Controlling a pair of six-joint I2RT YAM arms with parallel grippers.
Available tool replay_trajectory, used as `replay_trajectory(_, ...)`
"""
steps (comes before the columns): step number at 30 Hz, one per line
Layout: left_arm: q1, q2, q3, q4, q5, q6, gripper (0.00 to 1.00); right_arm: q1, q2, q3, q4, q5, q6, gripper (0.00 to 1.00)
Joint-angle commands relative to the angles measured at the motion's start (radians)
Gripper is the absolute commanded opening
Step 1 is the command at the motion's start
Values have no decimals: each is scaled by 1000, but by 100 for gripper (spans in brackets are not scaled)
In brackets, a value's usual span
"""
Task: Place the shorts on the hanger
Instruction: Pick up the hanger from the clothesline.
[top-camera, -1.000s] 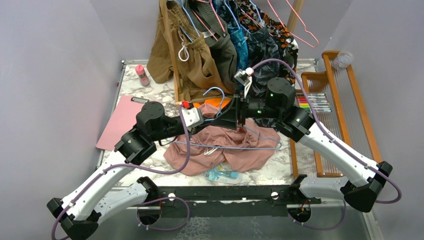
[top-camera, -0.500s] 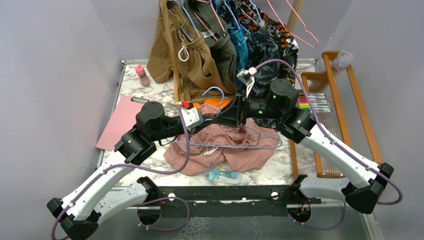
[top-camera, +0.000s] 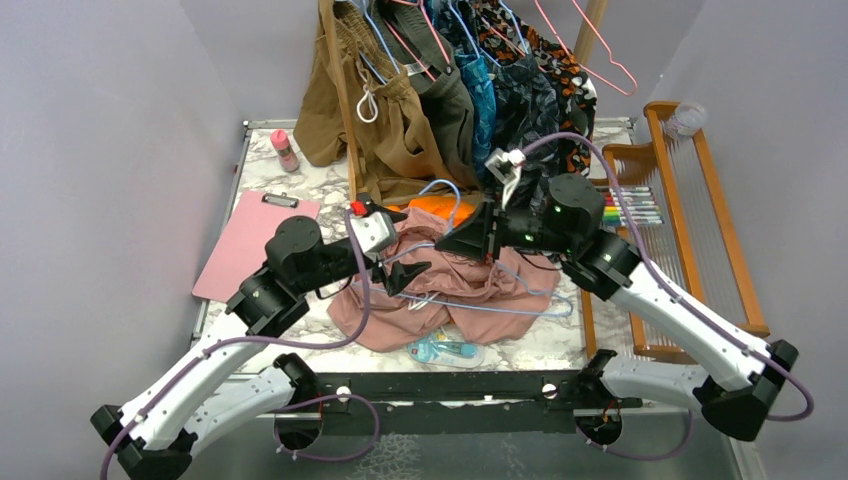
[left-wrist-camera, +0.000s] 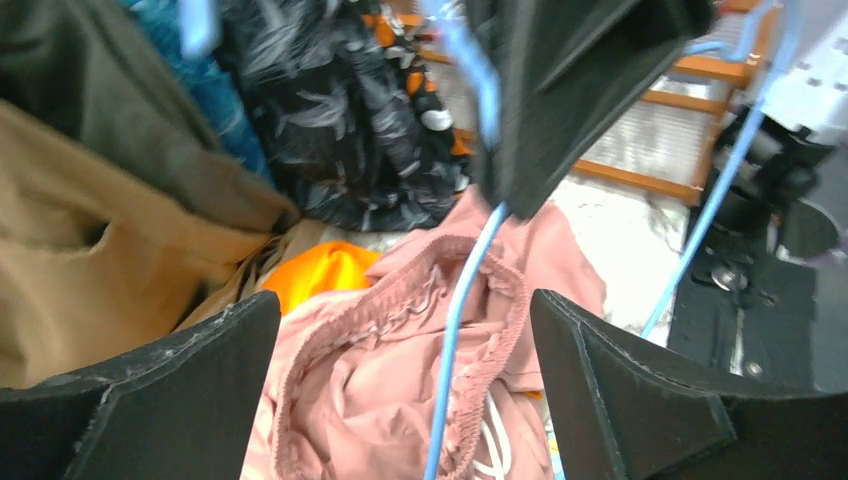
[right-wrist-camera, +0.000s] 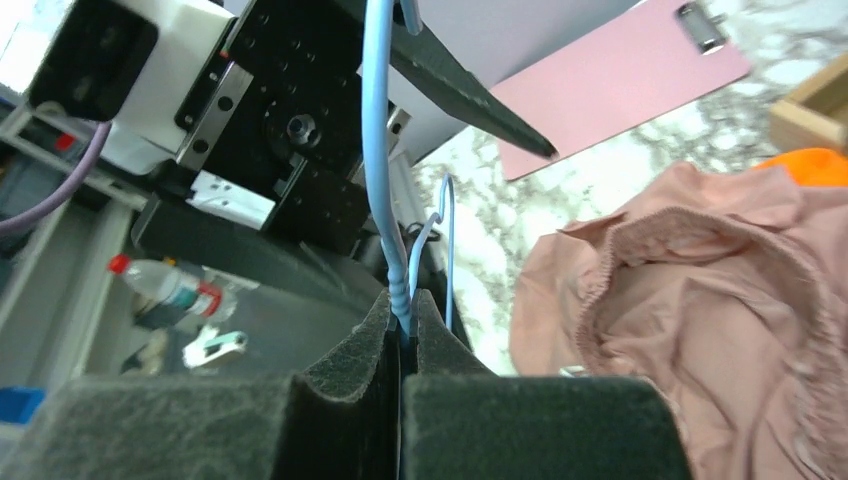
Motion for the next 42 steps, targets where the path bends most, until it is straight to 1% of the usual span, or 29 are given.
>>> replay_trajectory(1, -2, -125, -95, 73, -254, -151, 99, 8, -155, -63, -71, 186, -112, 1)
replay_trajectory(4, -2, -233, -155, 71, -379, -220, 99, 8, -276, -130, -132, 312, -170, 1)
replay_trajectory(6, -2, -291, -180, 47, -450, -269, 99, 7, -370, -178, -163, 368, -192, 1)
replay_trajectory(9, -2, -334, -189, 11, -450, -289, 99, 7, -466, -235, -174, 350, -231, 1)
replay_trajectory(11, -2, -336, -180, 23, -377, -282, 99, 7, -505, -261, -164, 309, -251, 1)
replay_trajectory(12, -2, -330, -174, 42, -318, -276, 99, 6, -520, -273, -155, 293, -256, 1)
replay_trajectory(14, -1, -309, -154, 94, -153, -265, 99, 8, -542, -295, -135, 269, -254, 1)
replay_trajectory(17, -2, -243, -104, 154, 17, -257, 99, 8, -563, -336, -64, 216, -227, 1)
replay_trajectory(20, -2, -153, -37, 156, 172, -230, 98, 8, -563, -362, 20, 148, -201, 1)
replay_trajectory(22, -2, -82, 6, 139, 280, -208, 98, 7, -548, -362, 44, 97, -196, 1)
replay_trajectory(25, -2, -2, 48, 113, 395, -186, 95, 7, -525, -353, 68, 41, -196, 1)
replay_trajectory(31, -3, 89, 68, 91, 511, -163, 89, 8, -514, -352, 110, 18, -194, 1)
replay_trajectory(36, -25, 125, 76, 88, 530, -163, 85, 7, -488, -342, 108, 15, -199, 1)
replay_trajectory(41, -62, 172, 88, 50, 514, -132, 72, 7, -472, -333, 107, 7, -198, 1)
replay_trajectory(42, -70, 180, 88, 42, 500, -125, 68, 8, -471, -333, 106, 7, -197, 1)
